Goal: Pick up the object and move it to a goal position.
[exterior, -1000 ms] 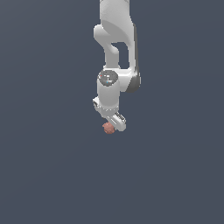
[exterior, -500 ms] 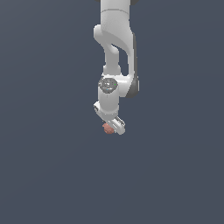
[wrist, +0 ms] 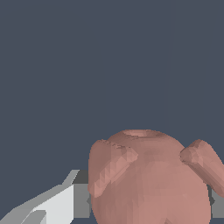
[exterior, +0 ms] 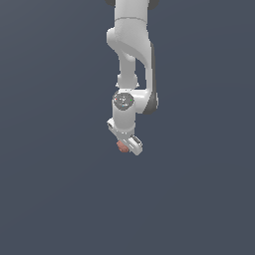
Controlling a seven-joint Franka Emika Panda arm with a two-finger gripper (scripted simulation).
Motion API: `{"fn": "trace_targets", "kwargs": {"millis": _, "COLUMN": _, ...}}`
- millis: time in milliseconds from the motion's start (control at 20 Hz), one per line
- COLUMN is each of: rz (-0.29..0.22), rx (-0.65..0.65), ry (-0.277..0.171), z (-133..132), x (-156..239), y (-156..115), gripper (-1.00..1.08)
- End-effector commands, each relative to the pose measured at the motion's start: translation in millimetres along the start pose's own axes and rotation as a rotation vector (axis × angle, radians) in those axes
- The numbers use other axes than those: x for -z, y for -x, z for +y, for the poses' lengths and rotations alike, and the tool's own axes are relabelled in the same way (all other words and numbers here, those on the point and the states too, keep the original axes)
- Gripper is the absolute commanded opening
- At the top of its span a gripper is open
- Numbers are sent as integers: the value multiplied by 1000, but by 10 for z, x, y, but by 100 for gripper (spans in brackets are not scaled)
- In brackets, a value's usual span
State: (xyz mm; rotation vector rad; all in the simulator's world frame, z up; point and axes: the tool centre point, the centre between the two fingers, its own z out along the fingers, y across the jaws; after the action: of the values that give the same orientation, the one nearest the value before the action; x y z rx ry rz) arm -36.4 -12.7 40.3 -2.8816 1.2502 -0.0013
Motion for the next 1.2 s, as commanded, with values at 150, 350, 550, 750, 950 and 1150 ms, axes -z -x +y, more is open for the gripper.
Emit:
{"fn": "trace_targets", "kwargs": {"millis": 150, "rz": -1, "rx": 0, "ry": 1, "z": 4, "x": -9, "y": 0, "gripper": -100}}
{"fn": "trace_targets", "kwargs": {"millis": 350, "rz": 0, "rx": 0, "ry": 0, "z": 1, "x": 2, "y": -4, "gripper": -100}}
{"fn": "trace_targets", "kwargs": {"millis": 550, "rz": 0, "rx": 0, "ry": 0, "z": 15, "x": 66, "y": -10, "gripper": -100}}
{"fn": "trace_targets", "kwargs": {"millis": 750, "rz": 0, "rx": 0, "ry": 0, "z": 47, "x": 217, "y": -26, "gripper": -100}}
{"fn": "trace_targets", "kwargs": {"millis": 950, "rz": 0, "rx": -1, "ry": -1, "z": 100, "x": 459, "y": -55, "gripper": -100}}
{"fn": "trace_targets", "kwargs": {"millis": 1150, "rz": -1, "rx": -1, "ry": -1, "z": 174, "x": 795, "y": -95, "gripper": -100}}
